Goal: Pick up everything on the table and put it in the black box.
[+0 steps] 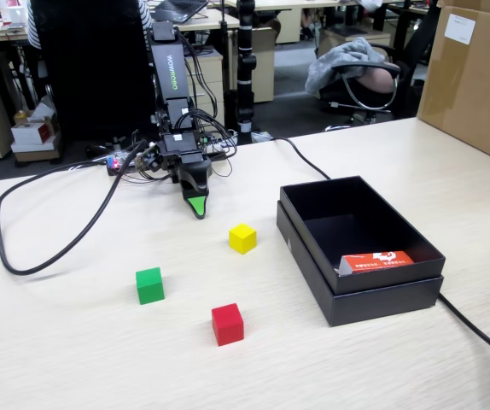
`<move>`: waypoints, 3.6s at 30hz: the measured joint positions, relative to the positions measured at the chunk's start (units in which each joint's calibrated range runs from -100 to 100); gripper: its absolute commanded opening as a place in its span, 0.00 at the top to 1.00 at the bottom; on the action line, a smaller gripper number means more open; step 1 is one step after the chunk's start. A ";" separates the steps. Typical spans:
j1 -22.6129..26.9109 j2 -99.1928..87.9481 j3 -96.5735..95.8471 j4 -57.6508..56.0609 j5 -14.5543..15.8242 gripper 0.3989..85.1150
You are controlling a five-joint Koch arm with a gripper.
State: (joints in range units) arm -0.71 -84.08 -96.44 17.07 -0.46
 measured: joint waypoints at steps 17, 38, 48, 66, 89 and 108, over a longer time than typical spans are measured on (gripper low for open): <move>0.00 0.00 0.00 0.00 0.00 0.43; 0.00 0.00 0.00 0.00 0.00 0.43; 0.00 0.00 0.00 0.00 0.00 0.43; 0.15 0.00 0.18 -0.08 0.00 0.43; 4.00 15.92 47.28 -59.70 0.15 0.47; 7.47 67.57 90.83 -82.77 -0.15 0.46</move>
State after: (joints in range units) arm 6.76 -16.50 -5.61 -65.70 -0.61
